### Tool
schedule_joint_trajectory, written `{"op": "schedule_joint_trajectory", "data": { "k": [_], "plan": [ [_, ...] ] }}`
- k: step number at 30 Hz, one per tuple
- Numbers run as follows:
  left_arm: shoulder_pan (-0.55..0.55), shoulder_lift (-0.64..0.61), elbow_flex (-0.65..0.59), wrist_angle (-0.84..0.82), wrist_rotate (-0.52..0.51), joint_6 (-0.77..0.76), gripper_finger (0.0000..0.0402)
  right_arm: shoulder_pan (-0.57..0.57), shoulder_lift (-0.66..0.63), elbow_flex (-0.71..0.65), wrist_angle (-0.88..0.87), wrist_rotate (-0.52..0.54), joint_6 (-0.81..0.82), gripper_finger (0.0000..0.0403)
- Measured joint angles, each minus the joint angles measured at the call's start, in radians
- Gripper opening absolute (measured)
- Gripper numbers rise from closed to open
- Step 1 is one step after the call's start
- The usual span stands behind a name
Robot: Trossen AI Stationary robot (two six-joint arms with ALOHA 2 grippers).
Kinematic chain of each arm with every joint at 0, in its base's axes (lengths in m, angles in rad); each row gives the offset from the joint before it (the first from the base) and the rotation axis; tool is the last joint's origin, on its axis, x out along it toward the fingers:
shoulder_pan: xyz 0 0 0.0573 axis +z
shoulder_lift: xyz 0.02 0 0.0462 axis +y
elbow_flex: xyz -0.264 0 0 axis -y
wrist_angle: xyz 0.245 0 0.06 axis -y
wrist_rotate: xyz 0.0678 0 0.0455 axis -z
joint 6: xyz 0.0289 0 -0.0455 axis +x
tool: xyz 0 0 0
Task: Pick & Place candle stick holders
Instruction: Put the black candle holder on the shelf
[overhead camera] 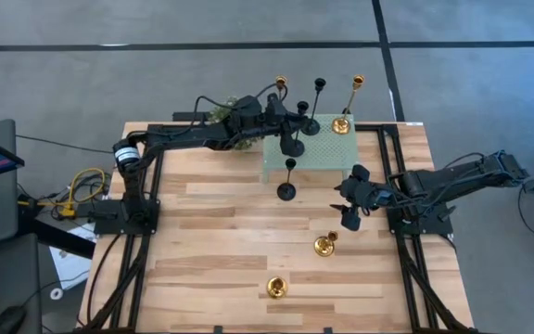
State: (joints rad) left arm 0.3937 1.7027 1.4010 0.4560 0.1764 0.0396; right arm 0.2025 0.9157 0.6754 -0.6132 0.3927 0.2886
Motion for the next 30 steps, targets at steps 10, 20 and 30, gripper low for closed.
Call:
{"op": "schedule_joint_trajectory", "data": {
  "k": [10,20,30],
  "plan": [
    [0.000,0.000,0.000,-0.016,-0.002,0.000,0.0146,0.000,0.000,0.000,0.000,-0.001,0.000,0.0255],
    [0.010,-0.034,-0.001,-0.098,-0.027,-0.014,0.0222,0.000,0.000,0.000,-0.006,-0.002,0.024,0.0255],
    [0.019,-0.133,-0.053,-0.141,-0.015,-0.008,0.0234,0.000,0.000,0.000,-0.008,-0.002,0.027,0.0255]
  ]
}}
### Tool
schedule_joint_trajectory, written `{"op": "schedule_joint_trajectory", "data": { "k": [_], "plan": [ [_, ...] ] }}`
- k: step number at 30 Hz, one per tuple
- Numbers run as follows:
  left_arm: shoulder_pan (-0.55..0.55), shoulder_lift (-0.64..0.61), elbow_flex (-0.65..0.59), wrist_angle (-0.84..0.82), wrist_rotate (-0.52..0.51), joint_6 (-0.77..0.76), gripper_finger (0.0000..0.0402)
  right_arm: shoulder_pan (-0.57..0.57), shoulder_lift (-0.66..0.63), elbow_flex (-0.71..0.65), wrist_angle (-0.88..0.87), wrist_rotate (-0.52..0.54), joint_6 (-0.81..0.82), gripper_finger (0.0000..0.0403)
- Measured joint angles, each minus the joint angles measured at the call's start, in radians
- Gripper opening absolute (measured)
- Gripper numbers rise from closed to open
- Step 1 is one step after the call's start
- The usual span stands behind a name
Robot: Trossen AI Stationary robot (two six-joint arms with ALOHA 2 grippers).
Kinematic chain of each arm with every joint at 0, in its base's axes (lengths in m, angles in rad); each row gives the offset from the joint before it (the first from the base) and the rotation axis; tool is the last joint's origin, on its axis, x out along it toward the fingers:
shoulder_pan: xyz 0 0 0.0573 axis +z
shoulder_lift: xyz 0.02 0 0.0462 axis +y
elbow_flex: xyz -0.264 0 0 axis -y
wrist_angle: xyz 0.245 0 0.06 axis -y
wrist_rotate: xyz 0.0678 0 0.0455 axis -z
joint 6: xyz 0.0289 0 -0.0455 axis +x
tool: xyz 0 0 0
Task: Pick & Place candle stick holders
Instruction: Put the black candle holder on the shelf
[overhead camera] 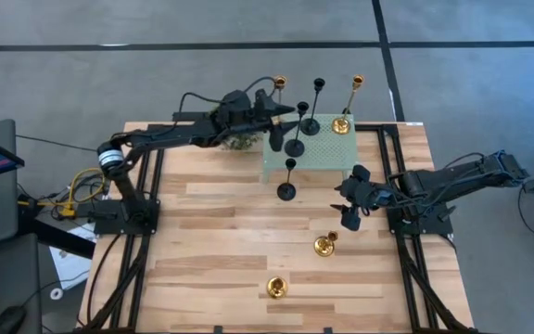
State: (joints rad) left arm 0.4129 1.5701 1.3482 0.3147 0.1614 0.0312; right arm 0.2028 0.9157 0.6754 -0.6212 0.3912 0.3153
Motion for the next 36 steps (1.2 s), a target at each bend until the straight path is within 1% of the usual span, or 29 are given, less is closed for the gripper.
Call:
{"op": "schedule_joint_trajectory", "data": {
  "k": [6,11,15,17,20,23,27,30,32,36],
  "plan": [
    [-0.002,-0.132,-0.102,-0.001,0.003,0.016,0.0222,-0.001,0.000,0.000,0.000,0.001,0.000,0.0255],
    [-0.001,-0.287,-0.234,-0.012,0.008,0.017,0.0211,-0.001,0.000,0.000,0.000,0.002,0.000,0.0255],
    [-0.001,-0.423,-0.349,-0.053,0.098,0.037,0.0194,-0.001,0.000,0.000,0.003,0.002,0.000,0.0255],
    [-0.002,-0.489,-0.413,-0.070,0.159,0.065,0.0176,-0.002,0.000,0.000,0.008,0.002,-0.001,0.0255],
    [-0.003,-0.585,-0.512,-0.069,0.249,0.076,0.0140,-0.002,0.000,0.000,0.028,0.002,-0.008,0.0255],
    [-0.003,-0.664,-0.610,-0.068,0.290,0.077,0.0097,-0.002,0.000,0.000,0.074,0.003,-0.012,0.0255],
    [-0.009,-0.743,-0.733,-0.067,0.300,0.077,0.0044,-0.002,0.005,0.000,0.176,0.003,-0.060,0.0255],
    [-0.035,-0.786,-0.815,-0.064,0.300,0.093,0.0015,-0.004,0.022,0.000,0.234,0.009,-0.091,0.0255],
    [-0.065,-0.809,-0.861,-0.062,0.300,0.124,0.0006,-0.009,0.046,0.000,0.258,0.016,-0.104,0.0255],
    [-0.129,-0.851,-0.934,-0.052,0.277,0.159,0.0006,-0.020,0.127,0.000,0.319,0.067,-0.128,0.0255]
  ]
}}
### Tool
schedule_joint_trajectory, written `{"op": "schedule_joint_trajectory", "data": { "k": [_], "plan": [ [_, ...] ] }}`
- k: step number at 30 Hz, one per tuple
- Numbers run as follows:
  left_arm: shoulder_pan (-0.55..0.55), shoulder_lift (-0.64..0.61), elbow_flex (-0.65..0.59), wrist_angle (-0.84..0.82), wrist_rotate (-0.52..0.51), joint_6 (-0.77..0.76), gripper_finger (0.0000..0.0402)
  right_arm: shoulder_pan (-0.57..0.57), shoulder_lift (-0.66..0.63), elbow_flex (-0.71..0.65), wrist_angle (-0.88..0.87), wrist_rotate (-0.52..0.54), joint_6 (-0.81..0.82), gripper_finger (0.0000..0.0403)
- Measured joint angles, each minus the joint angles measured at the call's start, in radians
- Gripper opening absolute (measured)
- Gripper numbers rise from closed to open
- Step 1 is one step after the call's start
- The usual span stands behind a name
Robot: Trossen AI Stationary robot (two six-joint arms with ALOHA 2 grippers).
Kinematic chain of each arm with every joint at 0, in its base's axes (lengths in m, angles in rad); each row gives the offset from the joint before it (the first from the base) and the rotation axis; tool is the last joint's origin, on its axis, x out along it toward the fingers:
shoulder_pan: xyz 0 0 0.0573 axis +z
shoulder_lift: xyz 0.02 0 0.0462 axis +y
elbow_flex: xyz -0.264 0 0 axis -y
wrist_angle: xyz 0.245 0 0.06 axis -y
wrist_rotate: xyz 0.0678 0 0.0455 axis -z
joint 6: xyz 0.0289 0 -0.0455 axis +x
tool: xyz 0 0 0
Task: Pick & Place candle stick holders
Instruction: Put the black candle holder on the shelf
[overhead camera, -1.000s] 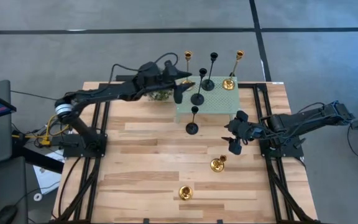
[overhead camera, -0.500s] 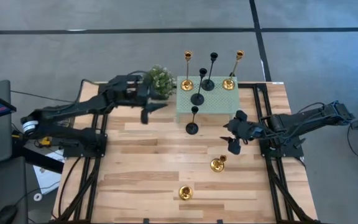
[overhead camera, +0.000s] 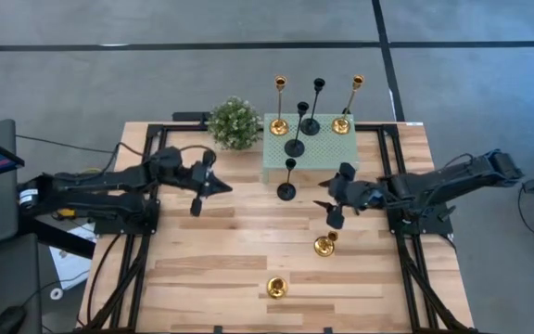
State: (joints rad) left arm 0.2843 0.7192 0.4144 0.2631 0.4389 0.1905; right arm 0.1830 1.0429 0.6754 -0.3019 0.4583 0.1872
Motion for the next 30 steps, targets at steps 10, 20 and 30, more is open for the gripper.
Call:
{"op": "schedule_joint_trajectory", "data": {
  "k": [10,20,30],
  "plan": [
    [-0.188,-0.024,-0.053,0.047,-0.161,-0.013,0.0004,-0.077,0.253,-0.001,0.290,0.044,-0.041,0.0255],
    [-0.291,-0.025,-0.072,0.051,-0.297,0.015,0.0005,-0.152,0.319,-0.001,0.491,0.087,-0.040,0.0255],
    [-0.285,-0.026,-0.072,0.058,-0.297,0.015,0.0007,-0.198,0.318,0.000,0.590,-0.019,0.010,0.0255]
  ]
}}
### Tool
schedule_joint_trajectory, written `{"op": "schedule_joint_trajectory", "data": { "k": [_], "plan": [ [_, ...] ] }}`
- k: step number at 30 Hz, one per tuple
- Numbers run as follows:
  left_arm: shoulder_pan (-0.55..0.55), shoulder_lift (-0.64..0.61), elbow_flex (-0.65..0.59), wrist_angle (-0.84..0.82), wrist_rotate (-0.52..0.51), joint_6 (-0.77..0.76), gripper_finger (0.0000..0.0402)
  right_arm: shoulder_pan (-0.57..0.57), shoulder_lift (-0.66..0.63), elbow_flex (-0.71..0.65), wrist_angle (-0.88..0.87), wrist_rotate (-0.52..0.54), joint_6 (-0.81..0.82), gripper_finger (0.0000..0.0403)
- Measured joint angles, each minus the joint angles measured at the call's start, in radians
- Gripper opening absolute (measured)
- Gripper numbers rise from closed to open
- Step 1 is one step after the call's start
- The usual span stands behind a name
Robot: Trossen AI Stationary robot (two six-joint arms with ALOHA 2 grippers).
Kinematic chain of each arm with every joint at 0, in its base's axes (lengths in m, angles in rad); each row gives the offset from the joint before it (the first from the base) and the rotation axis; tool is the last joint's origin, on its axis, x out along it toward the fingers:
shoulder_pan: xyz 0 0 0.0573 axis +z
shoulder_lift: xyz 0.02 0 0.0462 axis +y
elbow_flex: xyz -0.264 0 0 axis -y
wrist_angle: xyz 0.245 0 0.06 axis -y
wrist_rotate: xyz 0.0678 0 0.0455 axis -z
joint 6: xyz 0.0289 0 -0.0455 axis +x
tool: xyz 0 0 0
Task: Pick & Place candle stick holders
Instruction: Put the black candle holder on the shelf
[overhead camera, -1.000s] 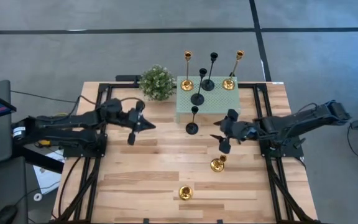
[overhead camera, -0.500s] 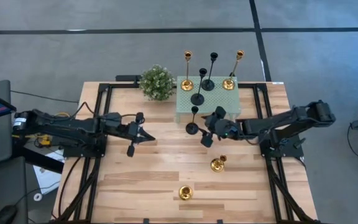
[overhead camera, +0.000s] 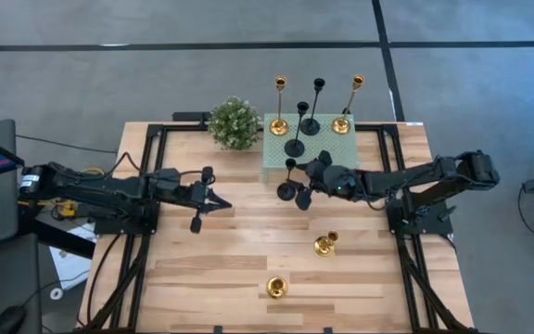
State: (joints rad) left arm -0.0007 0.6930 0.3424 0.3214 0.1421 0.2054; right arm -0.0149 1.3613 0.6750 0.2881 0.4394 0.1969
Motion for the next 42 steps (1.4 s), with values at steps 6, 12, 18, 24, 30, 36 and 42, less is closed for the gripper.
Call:
{"op": "schedule_joint_trajectory", "data": {
  "k": [6,12,18,24,30,36,42],
  "plan": [
    [0.026,0.000,0.000,0.001,0.000,0.000,0.0007,-0.018,0.000,0.000,-0.002,-0.003,0.037,0.0255],
    [0.030,0.000,0.000,0.001,0.000,0.000,0.0007,-0.029,0.033,0.000,-0.002,-0.048,0.040,0.0255],
    [0.030,0.001,0.000,0.001,0.000,0.000,0.0008,-0.028,0.130,0.001,0.071,-0.051,0.040,0.0255],
    [0.030,0.001,0.000,0.001,0.000,0.023,0.0008,-0.026,0.158,0.012,0.108,-0.051,0.040,0.0253],
    [0.030,0.001,0.000,0.001,0.000,0.052,0.0008,-0.027,0.148,0.018,0.112,-0.048,0.040,0.0200],
    [0.030,0.001,0.000,0.001,0.000,0.052,0.0008,-0.027,0.148,0.018,0.108,-0.046,0.040,0.0090],
    [0.030,0.001,0.000,0.001,0.000,0.052,0.0008,-0.027,0.148,0.019,0.089,-0.043,0.023,0.0010]
  ]
}}
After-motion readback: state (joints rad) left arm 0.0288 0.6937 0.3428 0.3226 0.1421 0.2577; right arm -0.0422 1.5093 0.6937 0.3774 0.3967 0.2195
